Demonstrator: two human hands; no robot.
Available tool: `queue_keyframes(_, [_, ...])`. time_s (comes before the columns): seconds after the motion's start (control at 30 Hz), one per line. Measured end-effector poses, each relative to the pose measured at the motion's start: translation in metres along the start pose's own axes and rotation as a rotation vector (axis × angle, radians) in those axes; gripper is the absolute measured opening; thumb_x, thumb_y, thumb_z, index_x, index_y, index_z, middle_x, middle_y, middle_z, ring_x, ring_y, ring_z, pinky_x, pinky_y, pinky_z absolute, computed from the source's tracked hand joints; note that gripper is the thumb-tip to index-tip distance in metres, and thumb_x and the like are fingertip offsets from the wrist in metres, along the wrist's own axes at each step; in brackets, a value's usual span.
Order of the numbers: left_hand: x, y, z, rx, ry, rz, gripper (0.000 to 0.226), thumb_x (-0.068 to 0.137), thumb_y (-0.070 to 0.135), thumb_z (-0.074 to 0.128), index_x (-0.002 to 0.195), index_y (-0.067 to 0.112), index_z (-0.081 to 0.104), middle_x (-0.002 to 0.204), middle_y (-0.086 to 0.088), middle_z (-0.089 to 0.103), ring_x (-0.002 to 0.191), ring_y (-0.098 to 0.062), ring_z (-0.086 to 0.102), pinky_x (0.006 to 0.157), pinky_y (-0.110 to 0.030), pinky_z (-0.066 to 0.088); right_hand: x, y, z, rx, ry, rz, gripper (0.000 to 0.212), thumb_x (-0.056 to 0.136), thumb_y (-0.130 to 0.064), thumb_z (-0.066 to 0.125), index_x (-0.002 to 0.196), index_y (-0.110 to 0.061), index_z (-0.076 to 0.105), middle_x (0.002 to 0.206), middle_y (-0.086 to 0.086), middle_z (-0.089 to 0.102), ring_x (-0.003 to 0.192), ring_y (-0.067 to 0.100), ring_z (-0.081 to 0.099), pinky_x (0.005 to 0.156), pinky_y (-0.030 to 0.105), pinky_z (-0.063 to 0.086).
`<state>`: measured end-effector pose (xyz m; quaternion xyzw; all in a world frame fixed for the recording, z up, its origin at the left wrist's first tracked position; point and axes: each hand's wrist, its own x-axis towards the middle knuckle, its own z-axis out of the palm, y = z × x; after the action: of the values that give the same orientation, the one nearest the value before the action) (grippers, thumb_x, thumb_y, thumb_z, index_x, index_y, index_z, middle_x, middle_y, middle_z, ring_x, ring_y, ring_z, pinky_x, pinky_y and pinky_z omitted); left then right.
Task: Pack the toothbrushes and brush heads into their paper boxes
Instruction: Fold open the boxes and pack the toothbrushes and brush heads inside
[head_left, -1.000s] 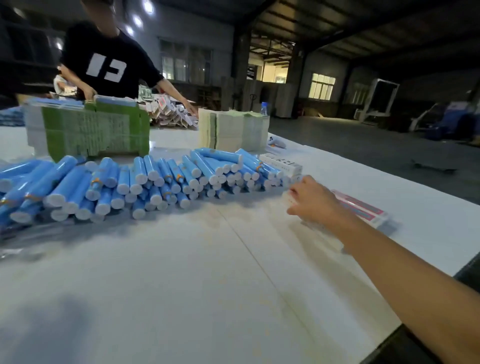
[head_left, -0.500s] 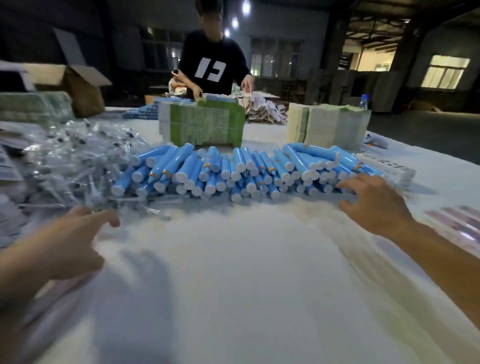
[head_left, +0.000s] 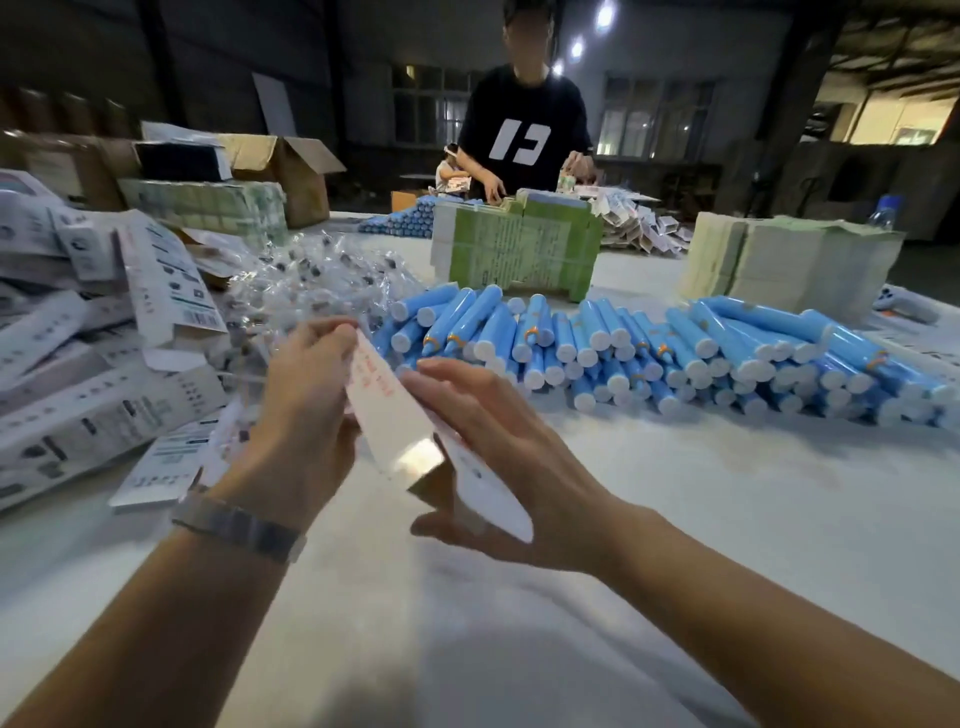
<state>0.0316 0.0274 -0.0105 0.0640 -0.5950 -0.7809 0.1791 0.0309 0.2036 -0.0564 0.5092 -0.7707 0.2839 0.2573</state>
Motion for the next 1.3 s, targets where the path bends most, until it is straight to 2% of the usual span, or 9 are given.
queue_keyframes(0.13, [-0.005,-0.030,0.016,-0.018,-0.118,-0.212,0.009,0.101,0.006,0.044,0.103,0.013,0.050,0.076,-0.002,0.061,0.058,-0.011,0.058,0.047,-0.026,0.050,0.007,0.004,-0.002,0.252,0.239,0.103,0.039,0.082,-0.017,0.075,0.120,-0.016,0.064,0.119,0.004,0.063,0.112,0.028,0.060,0.091,0.055,0.048])
queue_keyframes(0.23, [-0.002,-0.038,0.015,0.397,-0.123,0.088,0.015,0.104,0.018,0.042,0.102,0.024,0.056,0.108,-0.007,0.067,0.088,-0.021,0.065,0.069,-0.034,0.052,0.007,0.009,-0.018,0.663,0.194,0.461,0.032,0.076,-0.011,0.070,0.093,-0.038,0.072,0.098,-0.009,0.074,0.095,0.024,0.069,0.081,0.049,0.056])
queue_keyframes(0.3, [-0.003,-0.039,0.012,0.348,-0.327,0.292,0.021,0.098,0.031,0.042,0.105,0.024,0.060,0.106,-0.007,0.070,0.098,-0.026,0.066,0.080,-0.040,0.052,0.007,0.016,-0.026,0.709,0.147,0.511,0.031,0.076,-0.009,0.068,0.099,-0.030,0.070,0.098,-0.006,0.075,0.089,0.017,0.070,0.069,0.030,0.056])
queue_keyframes(0.4, [-0.016,-0.045,0.015,0.248,-0.721,0.281,0.041,0.091,0.044,0.051,0.122,0.017,0.051,0.107,-0.011,0.071,0.095,-0.027,0.069,0.080,-0.038,0.055,0.006,0.027,-0.028,0.630,0.077,0.547,0.029,0.084,-0.006,0.070,0.113,-0.007,0.063,0.100,0.010,0.070,0.079,0.020,0.064,0.054,0.034,0.051])
queue_keyframes(0.57, [-0.014,-0.057,0.017,0.151,-0.660,0.255,0.040,0.086,0.024,0.061,0.117,0.018,0.037,0.113,-0.004,0.073,0.098,-0.023,0.071,0.080,-0.034,0.058,-0.007,0.062,-0.067,0.976,-0.241,0.729,0.062,0.081,-0.003,0.074,0.133,-0.029,0.052,0.119,0.014,0.061,0.096,0.030,0.066,0.067,0.035,0.058])
queue_keyframes(0.77, [-0.009,-0.066,0.014,0.151,-0.589,0.283,0.043,0.078,0.016,0.067,0.107,0.023,0.036,0.105,0.001,0.075,0.095,-0.020,0.073,0.075,-0.029,0.059,-0.029,0.132,-0.075,-0.363,0.120,1.007,0.021,0.087,-0.034,0.069,0.105,-0.028,0.063,0.092,-0.007,0.061,0.091,0.020,0.059,0.072,0.030,0.043])
queue_keyframes(0.87, [-0.009,-0.069,0.014,0.193,-0.569,0.346,0.052,0.072,0.020,0.073,0.109,0.027,0.037,0.101,0.009,0.071,0.093,-0.009,0.070,0.071,-0.019,0.057,-0.024,0.157,-0.079,-0.471,0.295,1.061,0.036,0.090,-0.049,0.058,0.121,-0.031,0.055,0.110,-0.002,0.055,0.099,0.025,0.058,0.072,0.035,0.043])
queue_keyframes(1.0, [-0.010,-0.069,0.012,0.181,-0.595,0.349,0.055,0.067,0.033,0.072,0.113,0.040,0.042,0.108,0.012,0.069,0.103,-0.011,0.069,0.071,-0.017,0.057,0.005,0.177,-0.077,-0.604,-0.042,1.103,0.045,0.091,-0.059,0.048,0.131,-0.038,0.053,0.132,0.002,0.046,0.120,0.028,0.047,0.081,0.038,0.041])
queue_keyframes(1.3, [-0.015,-0.060,0.011,0.248,-0.656,0.265,0.057,0.062,0.051,0.069,0.115,0.063,0.051,0.112,0.021,0.071,0.100,0.000,0.068,0.054,-0.016,0.053,0.033,0.168,-0.076,-0.799,-0.126,1.097,0.012,0.084,-0.014,0.058,0.091,-0.016,0.047,0.090,0.008,0.051,0.080,0.029,0.045,0.061,0.033,0.036])
